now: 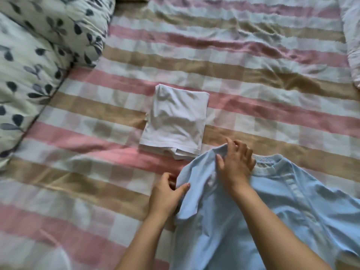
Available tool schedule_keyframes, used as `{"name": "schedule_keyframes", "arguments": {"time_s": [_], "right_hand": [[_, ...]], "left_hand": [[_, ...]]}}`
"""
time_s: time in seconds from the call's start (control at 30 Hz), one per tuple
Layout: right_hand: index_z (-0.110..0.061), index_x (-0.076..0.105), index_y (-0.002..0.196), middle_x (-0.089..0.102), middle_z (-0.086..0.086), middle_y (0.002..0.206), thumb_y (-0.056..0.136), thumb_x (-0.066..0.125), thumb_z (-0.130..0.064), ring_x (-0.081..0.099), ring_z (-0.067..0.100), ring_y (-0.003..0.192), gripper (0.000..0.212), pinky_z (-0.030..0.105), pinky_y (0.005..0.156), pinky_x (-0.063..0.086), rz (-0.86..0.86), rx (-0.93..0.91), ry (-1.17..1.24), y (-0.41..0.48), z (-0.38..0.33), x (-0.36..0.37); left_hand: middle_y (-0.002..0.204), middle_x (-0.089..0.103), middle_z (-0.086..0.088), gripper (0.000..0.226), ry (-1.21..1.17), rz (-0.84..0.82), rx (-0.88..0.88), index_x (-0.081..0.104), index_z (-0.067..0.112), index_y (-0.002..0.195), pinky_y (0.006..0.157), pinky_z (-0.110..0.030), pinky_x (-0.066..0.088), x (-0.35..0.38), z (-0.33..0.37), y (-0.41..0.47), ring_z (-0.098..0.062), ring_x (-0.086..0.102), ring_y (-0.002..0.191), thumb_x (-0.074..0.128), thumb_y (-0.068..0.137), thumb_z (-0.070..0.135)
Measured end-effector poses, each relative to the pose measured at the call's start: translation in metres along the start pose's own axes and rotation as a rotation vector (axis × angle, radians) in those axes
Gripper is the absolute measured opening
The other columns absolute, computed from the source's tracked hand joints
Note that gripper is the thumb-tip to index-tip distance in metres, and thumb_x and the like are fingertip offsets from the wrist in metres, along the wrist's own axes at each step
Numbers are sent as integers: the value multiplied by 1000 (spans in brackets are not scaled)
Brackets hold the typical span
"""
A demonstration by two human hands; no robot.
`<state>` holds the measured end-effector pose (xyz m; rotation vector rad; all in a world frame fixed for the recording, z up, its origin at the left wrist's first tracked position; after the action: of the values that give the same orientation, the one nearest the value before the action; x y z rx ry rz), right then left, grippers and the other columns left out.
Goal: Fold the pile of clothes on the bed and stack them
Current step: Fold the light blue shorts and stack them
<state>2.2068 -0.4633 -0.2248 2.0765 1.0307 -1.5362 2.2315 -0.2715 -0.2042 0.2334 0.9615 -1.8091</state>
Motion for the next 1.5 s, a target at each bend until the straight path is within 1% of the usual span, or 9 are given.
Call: {"name": "schedule_keyframes", "arguments": {"time_s": [0.13, 0.23, 0.43, 0.63, 0.73, 0.93, 1.07, 1.3, 1.5], "right_hand": [[-24, 54, 120, 42, 8, 125, 83, 61, -38, 32, 29, 117, 40, 42, 97, 24, 4, 79, 25, 13, 4, -2], [-18, 64, 96, 50, 11, 114, 83, 64, -27, 36, 31, 112, 16, 42, 94, 26, 59, 37, 113, 18, 12, -8], [-17, 66, 90, 53, 9, 111, 82, 65, -31, 39, 32, 108, 16, 41, 89, 27, 174, -17, 199, 30, 16, -19], [-21, 64, 103, 50, 6, 120, 85, 61, -28, 38, 30, 114, 20, 41, 96, 26, 116, 27, 127, 34, 7, -16], [-13, 67, 100, 59, 14, 102, 81, 62, -15, 53, 37, 98, 19, 46, 82, 42, 183, -233, 215, 9, -10, -18], [-21, 64, 107, 55, 7, 109, 84, 62, -35, 46, 31, 105, 27, 40, 84, 39, -72, -299, 173, -13, -41, 0], [-26, 60, 103, 47, 0, 113, 84, 59, -42, 36, 22, 111, 25, 34, 85, 29, -112, -250, 125, 0, -49, 4], [-13, 67, 85, 58, 7, 97, 80, 68, -21, 48, 30, 99, 9, 37, 77, 32, -22, -291, 280, -5, -48, -9], [-18, 65, 108, 55, 9, 106, 85, 61, -16, 48, 28, 104, 23, 38, 82, 36, -73, -235, 256, -5, -60, 2]], "left_hand": [[80, 65, -2, 13, 30, -130, 67, 61, 13, 79, 70, -36, 48, 2, 6, 2, -20, 60, 75, 71, 76, 21], [77, 62, -4, 13, -187, -47, 171, 58, 8, 80, 69, -36, 46, -10, 10, 4, -14, 55, 70, 68, 82, 16], [63, 48, 9, 30, -250, 73, 341, 42, 21, 67, 61, -24, 38, -37, 35, 44, -5, 45, 61, 66, 82, 10], [73, 53, -1, 30, -212, 181, 147, 43, 19, 71, 72, -33, 45, -34, 26, 80, -21, 54, 74, 68, 79, 4], [82, 62, -9, 12, -186, 266, 60, 53, 13, 79, 75, -44, 50, -33, 16, 78, -30, 60, 82, 54, 90, 15], [66, 61, -4, 31, -361, -29, -174, 58, 13, 75, 46, -22, 46, -38, 22, 73, -15, 57, 53, 38, 98, 13], [72, 64, -6, 16, -445, -167, -280, 61, 12, 84, 58, -27, 45, -39, 27, 73, -18, 58, 63, 55, 91, 25], [71, 71, 2, 17, -842, 31, -6, 67, 14, 81, 66, -19, 52, -35, 22, 51, -9, 62, 67, 65, 74, -2], [94, 62, -1, 38, -440, 280, 123, 59, 11, 119, 76, -20, 49, -31, 20, 50, -11, 56, 79, 64, 82, 1]]}}
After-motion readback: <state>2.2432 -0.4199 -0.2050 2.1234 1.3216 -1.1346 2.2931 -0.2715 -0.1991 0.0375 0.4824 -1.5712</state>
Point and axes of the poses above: each hand's wrist, its own y-axis towards the middle knuckle, its own x-axis out of the palm, z = x × y, the point moved 1 cm from there along y, towards the middle knuckle
